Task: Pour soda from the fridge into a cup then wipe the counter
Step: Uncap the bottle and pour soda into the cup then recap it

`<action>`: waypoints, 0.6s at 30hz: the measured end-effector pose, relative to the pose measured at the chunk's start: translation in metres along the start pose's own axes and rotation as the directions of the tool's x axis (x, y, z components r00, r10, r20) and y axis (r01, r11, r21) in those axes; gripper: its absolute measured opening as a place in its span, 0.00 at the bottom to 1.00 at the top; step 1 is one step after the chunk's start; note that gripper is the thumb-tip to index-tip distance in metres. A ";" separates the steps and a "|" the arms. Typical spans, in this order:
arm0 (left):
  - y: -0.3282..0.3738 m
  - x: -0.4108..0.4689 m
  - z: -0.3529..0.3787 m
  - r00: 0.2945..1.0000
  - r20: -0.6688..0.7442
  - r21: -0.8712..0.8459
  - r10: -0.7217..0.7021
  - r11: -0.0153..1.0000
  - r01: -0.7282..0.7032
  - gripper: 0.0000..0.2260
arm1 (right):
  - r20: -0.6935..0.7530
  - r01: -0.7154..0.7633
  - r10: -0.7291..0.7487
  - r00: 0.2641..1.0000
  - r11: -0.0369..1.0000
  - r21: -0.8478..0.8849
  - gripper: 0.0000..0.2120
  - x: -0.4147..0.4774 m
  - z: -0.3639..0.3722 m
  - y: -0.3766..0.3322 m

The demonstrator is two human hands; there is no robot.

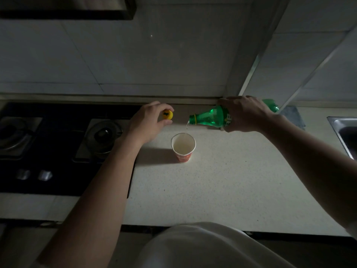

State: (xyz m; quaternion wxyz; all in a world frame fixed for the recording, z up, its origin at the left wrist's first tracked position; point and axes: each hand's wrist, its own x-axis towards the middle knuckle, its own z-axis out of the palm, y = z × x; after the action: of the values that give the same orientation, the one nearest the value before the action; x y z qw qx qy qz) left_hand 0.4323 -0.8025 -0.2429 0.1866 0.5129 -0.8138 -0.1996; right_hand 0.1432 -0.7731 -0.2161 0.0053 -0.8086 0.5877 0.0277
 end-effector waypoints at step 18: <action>0.001 -0.004 0.000 1.000 -0.003 0.007 0.002 1.000 -0.002 0.15 | -0.005 0.005 -0.005 1.000 0.999 -0.035 0.35 -0.003 -0.003 -0.002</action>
State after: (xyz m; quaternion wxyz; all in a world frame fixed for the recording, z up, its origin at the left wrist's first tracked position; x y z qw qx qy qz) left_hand 0.4326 -0.7988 -0.2428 0.1862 0.5128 -0.8149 -0.1957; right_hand 0.1438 -0.7697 -0.2126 -0.0103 -0.8101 0.5851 0.0358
